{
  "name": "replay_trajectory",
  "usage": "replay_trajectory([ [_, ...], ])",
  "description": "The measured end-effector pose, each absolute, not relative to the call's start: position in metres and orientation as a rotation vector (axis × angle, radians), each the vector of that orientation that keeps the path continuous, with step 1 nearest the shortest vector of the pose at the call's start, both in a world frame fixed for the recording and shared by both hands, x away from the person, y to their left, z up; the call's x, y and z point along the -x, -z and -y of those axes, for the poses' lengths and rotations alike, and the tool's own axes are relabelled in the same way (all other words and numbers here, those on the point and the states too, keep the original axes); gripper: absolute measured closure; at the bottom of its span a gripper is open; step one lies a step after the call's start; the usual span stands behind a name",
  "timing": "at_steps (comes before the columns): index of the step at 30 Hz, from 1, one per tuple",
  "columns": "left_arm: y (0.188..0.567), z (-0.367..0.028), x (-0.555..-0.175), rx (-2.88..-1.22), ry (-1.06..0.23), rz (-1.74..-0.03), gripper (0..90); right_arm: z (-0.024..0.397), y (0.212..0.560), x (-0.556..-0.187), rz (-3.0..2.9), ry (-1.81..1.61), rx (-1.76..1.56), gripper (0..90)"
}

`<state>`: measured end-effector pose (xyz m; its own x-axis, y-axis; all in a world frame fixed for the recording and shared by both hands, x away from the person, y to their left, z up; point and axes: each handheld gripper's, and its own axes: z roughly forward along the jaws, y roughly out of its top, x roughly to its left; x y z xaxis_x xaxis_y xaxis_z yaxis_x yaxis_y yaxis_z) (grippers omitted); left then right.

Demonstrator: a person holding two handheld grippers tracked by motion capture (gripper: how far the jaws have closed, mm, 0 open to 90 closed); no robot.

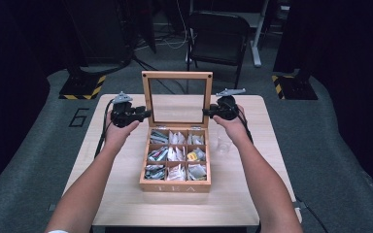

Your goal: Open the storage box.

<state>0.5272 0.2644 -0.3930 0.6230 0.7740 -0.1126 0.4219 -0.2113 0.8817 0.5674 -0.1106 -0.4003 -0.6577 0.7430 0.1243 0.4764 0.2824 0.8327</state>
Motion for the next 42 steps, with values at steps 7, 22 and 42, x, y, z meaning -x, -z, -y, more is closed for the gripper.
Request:
replay_trajectory([
  [7, 0.393, -0.266, -0.526, -1.835, -0.438, -0.955, 59.6, 0.113, 0.404, -0.571, -2.274, -1.314, -1.143, 62.9],
  [22, 0.396, -0.266, -0.525, -1.836, -0.427, -0.961, 57.9, 0.116, 0.402, -0.566, -2.28, -1.279, -1.137, 60.3],
  [42, 0.393, -0.269, -0.515, -1.826, -0.404, -0.982, 43.4, 0.126, 0.392, -0.527, -2.333, -1.249, -1.086, 44.4],
])
